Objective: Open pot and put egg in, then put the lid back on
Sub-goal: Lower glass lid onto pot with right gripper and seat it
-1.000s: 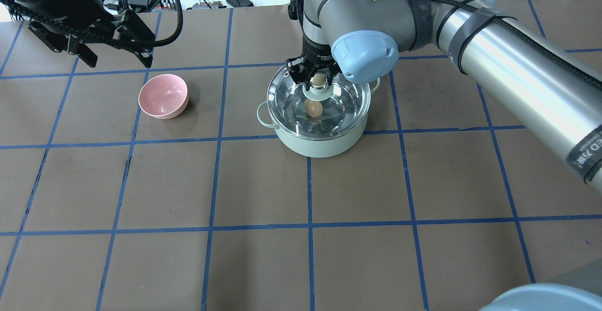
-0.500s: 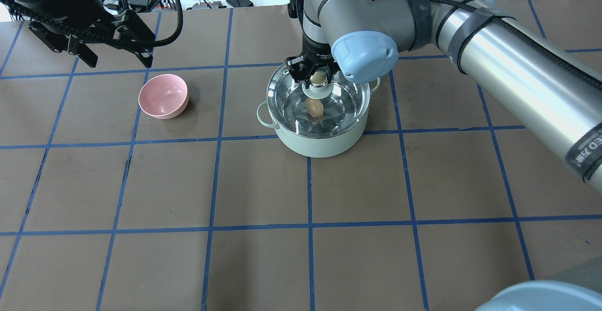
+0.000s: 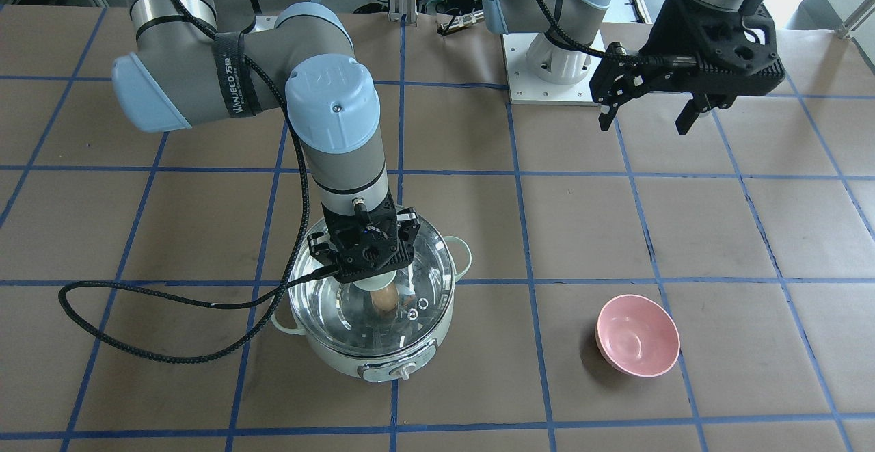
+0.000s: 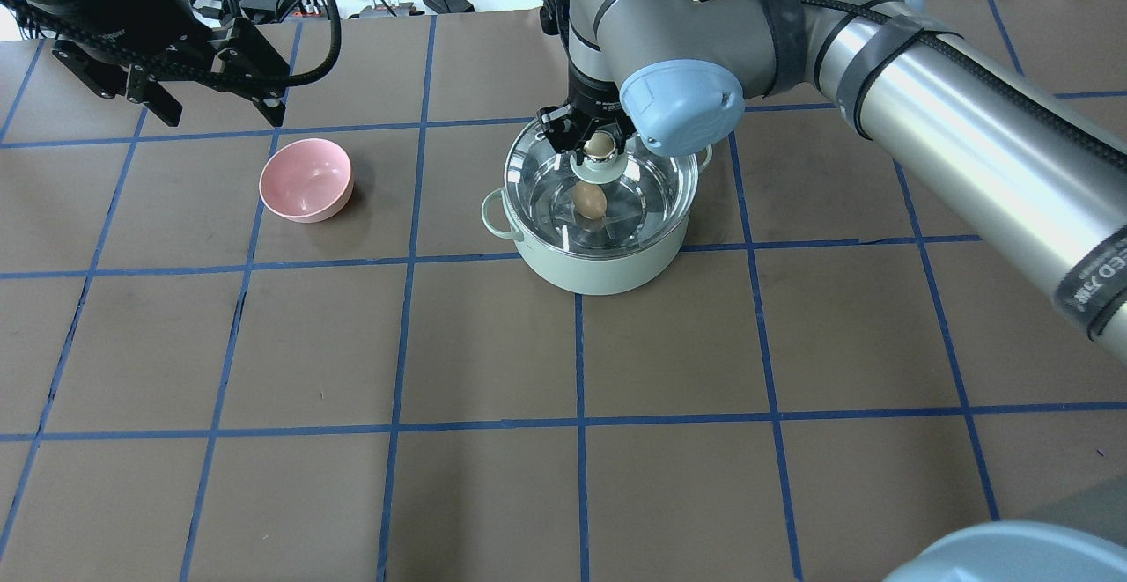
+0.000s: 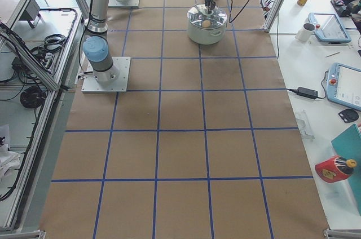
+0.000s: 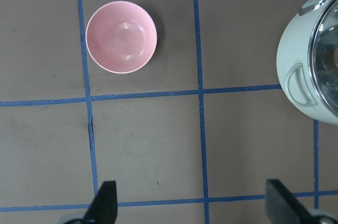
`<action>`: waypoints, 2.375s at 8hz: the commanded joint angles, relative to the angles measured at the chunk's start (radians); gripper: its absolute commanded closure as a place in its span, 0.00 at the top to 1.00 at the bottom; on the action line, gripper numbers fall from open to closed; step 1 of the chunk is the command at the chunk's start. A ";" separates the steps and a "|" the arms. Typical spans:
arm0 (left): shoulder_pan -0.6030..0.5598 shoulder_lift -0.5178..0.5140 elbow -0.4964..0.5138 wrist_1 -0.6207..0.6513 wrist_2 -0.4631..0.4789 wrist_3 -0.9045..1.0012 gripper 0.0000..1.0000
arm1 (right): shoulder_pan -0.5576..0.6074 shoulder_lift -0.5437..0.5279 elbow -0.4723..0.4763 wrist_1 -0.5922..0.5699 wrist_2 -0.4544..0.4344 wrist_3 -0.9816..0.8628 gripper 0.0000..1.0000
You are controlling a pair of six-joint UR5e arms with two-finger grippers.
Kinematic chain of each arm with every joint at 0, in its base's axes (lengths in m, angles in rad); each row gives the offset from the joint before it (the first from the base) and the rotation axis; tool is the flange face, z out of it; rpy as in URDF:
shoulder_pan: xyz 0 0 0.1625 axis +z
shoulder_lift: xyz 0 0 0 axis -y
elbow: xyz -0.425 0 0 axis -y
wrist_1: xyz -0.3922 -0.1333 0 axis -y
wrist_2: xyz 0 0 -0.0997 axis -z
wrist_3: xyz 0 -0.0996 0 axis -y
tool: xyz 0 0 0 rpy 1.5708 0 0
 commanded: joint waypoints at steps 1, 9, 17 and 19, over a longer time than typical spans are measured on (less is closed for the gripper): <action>0.001 0.000 0.000 0.000 0.000 0.000 1.00 | 0.000 0.000 0.000 -0.002 -0.009 0.003 0.00; 0.001 0.000 -0.002 -0.002 0.000 0.000 1.00 | 0.000 0.002 0.005 -0.023 0.003 0.000 0.00; 0.004 -0.002 -0.002 0.000 -0.002 0.000 1.00 | 0.000 -0.007 0.013 -0.052 0.002 0.009 1.00; 0.004 -0.002 -0.002 0.000 0.000 0.000 1.00 | -0.001 -0.024 0.013 -0.046 -0.001 0.030 1.00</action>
